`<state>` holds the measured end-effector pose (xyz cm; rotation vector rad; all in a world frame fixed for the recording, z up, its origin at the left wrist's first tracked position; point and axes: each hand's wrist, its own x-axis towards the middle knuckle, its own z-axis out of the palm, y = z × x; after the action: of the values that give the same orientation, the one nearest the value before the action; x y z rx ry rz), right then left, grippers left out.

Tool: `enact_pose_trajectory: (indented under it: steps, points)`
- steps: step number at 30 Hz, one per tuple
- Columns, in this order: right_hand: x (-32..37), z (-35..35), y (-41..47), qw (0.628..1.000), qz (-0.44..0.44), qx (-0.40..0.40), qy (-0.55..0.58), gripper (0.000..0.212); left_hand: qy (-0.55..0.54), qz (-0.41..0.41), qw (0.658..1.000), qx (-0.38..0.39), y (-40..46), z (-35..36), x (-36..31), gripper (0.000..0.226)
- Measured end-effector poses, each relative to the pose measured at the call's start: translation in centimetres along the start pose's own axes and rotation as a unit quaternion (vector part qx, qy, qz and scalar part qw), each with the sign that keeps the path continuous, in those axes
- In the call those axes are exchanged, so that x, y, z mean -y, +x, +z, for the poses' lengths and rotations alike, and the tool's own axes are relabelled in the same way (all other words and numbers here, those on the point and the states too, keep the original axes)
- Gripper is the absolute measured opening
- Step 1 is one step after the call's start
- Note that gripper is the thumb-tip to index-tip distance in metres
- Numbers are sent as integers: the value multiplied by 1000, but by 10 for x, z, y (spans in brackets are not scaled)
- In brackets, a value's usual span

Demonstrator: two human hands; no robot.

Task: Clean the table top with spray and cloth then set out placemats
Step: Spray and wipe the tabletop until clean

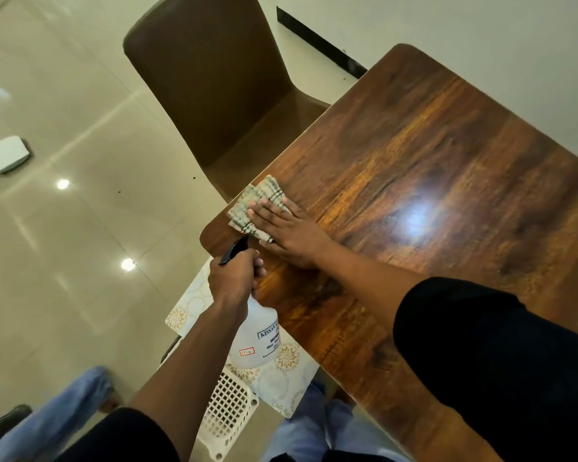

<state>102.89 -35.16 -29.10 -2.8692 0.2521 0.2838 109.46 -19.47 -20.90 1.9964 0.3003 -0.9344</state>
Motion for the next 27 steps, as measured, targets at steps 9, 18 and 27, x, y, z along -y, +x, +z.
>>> enact_pose_trajectory:
  steps: [9, 18, 27]
  points:
    - [-59, -15, -54, 925, 355, -64, 119, 67, 10, 12, 1000, 19, -8, -14, 16, 20]
    - [26, 1, -64, 959, 270, -9, 86, 69, 3, 12, 999, 34, -25, -24, 36, 20]
    - [57, 40, -169, 984, 149, 14, 93, 69, 34, 34, 996, 81, -60, -13, 64, 18]
